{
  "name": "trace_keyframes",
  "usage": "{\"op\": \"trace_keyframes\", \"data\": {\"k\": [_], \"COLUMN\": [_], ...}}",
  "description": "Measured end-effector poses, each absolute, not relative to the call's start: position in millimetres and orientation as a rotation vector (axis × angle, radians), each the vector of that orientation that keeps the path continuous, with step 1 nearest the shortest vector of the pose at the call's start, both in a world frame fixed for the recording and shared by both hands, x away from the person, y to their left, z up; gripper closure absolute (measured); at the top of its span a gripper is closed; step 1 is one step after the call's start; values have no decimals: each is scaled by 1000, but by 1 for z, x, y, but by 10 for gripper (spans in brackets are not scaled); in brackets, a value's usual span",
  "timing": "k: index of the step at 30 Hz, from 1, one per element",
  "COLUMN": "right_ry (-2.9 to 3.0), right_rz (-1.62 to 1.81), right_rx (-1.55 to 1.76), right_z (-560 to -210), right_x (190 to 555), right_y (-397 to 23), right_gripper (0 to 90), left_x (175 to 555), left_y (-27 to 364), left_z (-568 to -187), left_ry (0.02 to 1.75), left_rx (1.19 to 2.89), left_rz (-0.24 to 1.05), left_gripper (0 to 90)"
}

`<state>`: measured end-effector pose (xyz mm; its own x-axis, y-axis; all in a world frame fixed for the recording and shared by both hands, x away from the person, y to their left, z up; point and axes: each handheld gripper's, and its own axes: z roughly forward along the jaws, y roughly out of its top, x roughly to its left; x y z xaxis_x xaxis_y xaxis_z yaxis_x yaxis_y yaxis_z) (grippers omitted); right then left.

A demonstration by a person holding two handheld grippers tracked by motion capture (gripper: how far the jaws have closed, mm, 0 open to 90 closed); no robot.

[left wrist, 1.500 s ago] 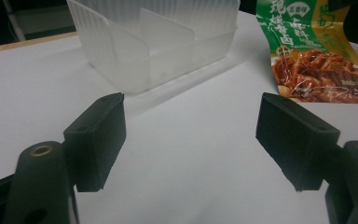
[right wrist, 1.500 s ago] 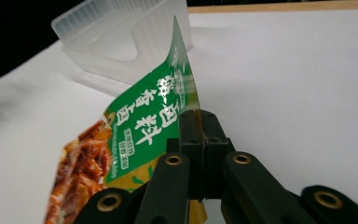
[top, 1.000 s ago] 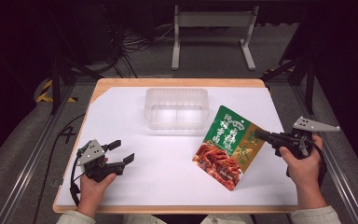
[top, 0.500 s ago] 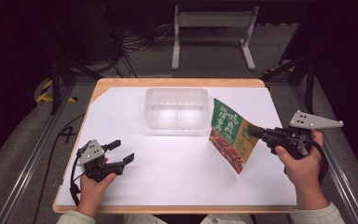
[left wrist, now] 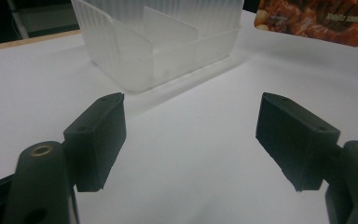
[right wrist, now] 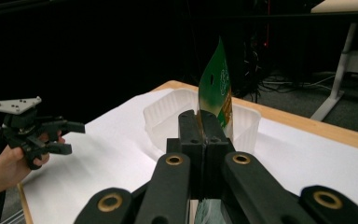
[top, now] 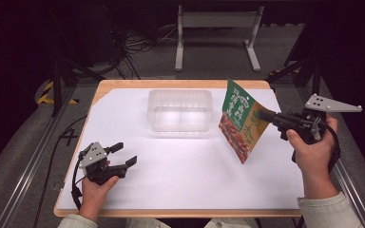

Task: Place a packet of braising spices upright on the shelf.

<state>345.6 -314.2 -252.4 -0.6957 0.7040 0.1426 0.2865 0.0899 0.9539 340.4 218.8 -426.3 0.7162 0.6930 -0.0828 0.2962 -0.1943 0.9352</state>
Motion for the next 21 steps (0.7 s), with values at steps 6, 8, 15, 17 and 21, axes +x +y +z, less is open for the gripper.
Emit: {"op": "trace_keyframes", "data": {"k": [6, 8, 15, 17, 21], "right_ry": [2016, 2006, 1995, 1993, 1979], "right_rz": [1625, 1622, 1598, 1595, 1602], "right_rx": [953, 950, 917, 909, 904], "right_z": [-241, -236, -223, -221, -212], "right_x": [355, 361, 376, 378, 390], "right_y": [-308, -305, -298, -296, -290], "right_gripper": [900, 900, 900, 900, 900], "left_x": [341, 340, 339, 339, 338], "left_y": [219, 219, 220, 220, 221], "left_z": [-427, -426, -427, -427, -427], "left_ry": [782, 782, 785, 787, 790], "left_rx": [1782, 1784, 1785, 1788, 1789], "left_rz": [435, 436, 436, 437, 436], "left_gripper": [249, 249, 249, 249, 249]}}
